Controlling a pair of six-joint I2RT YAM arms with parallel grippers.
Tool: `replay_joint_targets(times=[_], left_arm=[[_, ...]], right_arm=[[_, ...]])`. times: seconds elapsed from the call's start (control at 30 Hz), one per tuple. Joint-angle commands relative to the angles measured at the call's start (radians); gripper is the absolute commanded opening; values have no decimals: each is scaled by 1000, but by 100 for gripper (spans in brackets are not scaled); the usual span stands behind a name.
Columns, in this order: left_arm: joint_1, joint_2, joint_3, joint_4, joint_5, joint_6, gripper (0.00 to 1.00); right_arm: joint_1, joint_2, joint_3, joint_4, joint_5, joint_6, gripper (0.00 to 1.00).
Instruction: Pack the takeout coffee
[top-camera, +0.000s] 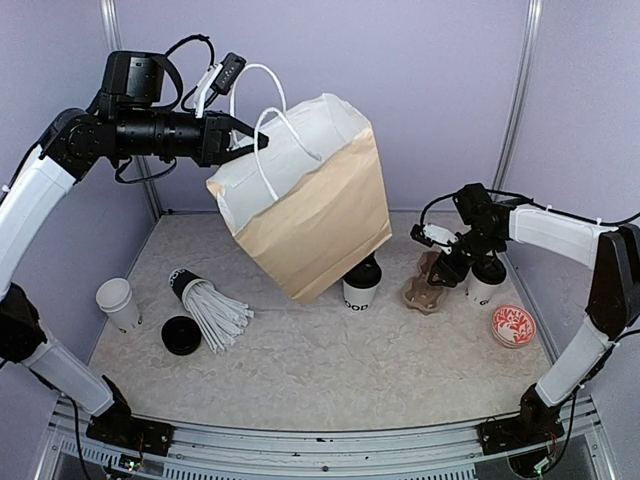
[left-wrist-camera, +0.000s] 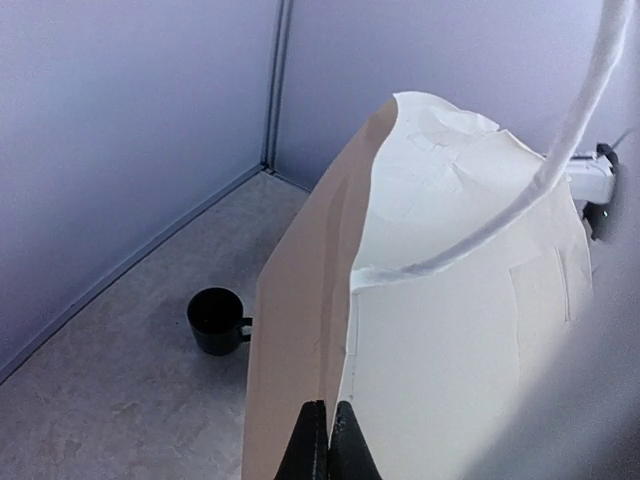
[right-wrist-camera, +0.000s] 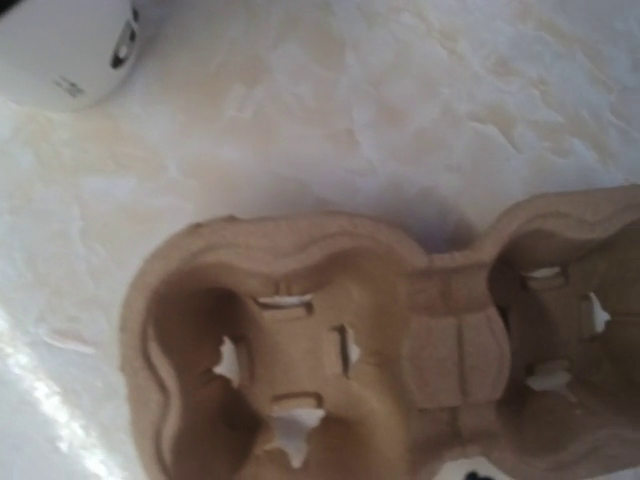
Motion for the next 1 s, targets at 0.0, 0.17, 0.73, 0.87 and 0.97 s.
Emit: replay_joint_targets(times=[0.0, 0.17, 0.73, 0.87, 0.97], left_arm=[[-71, -29, -65, -109, 113, 110, 0], [-130, -21, -99, -181, 158, 143, 0], [-183, 88, -226, -235, 181, 201, 0], [-182, 115, -235, -230, 176, 206, 0], [-182, 131, -242, -221, 178, 215, 0]], right_arm=[[-18, 34, 20, -4, 50, -80, 57], [-20, 67, 8, -40, -13, -184, 44], [56, 211, -6, -78, -97, -176, 13], [53, 183, -54, -119, -31, -199, 11], [51, 156, -89, -137, 17, -211, 10]])
